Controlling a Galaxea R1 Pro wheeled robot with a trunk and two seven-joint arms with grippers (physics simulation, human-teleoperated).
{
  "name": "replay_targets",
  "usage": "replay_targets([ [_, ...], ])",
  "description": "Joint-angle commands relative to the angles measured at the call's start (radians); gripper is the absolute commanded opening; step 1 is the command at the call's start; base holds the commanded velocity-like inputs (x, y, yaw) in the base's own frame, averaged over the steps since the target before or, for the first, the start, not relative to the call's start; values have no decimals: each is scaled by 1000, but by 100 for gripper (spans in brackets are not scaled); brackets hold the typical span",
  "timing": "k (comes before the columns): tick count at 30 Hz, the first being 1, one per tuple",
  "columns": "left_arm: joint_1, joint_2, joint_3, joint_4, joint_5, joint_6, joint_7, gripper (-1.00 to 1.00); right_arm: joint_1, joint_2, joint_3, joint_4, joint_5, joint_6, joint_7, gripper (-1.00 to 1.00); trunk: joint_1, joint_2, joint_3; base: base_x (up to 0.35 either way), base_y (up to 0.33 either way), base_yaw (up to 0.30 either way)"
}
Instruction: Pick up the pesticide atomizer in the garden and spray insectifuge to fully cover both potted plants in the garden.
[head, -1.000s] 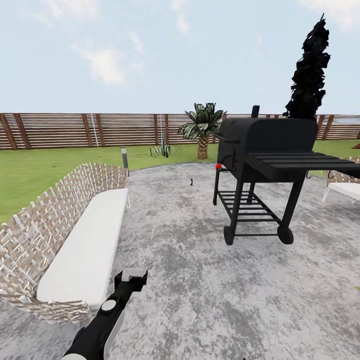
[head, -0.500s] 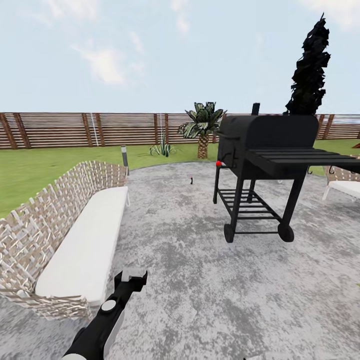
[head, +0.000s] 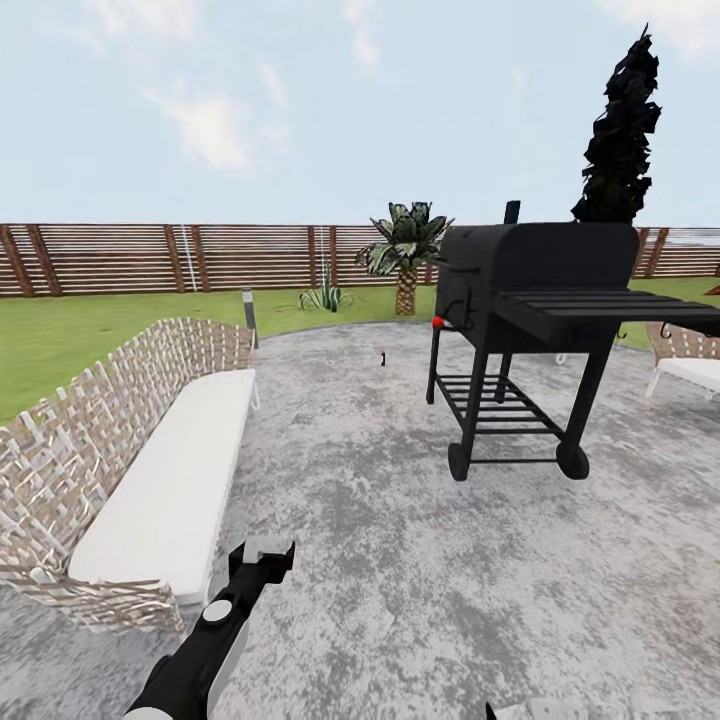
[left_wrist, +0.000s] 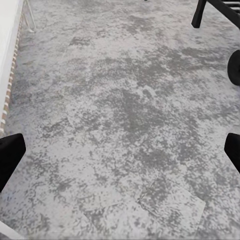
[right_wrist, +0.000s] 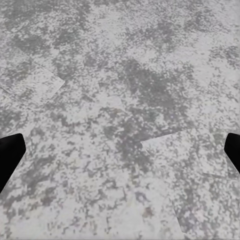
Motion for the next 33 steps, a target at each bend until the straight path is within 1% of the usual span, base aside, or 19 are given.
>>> replay_targets([
  [1,-1,0,1,0,-6,-3,0,100,-1,1,0,0,-1,-4,0,100,4,-8,-4,0,0,0],
  [15,-1,0,-2,1,-5,-3,0,100,-1,1,-5,1,-3,7,-10,100,57,-106,-48,0,0,0],
  [33,-1,-2,-1,0,-6,-3,0,100,-1,-3,-2,0,3,4,1,100,126,-232,-104,0,0,0],
])
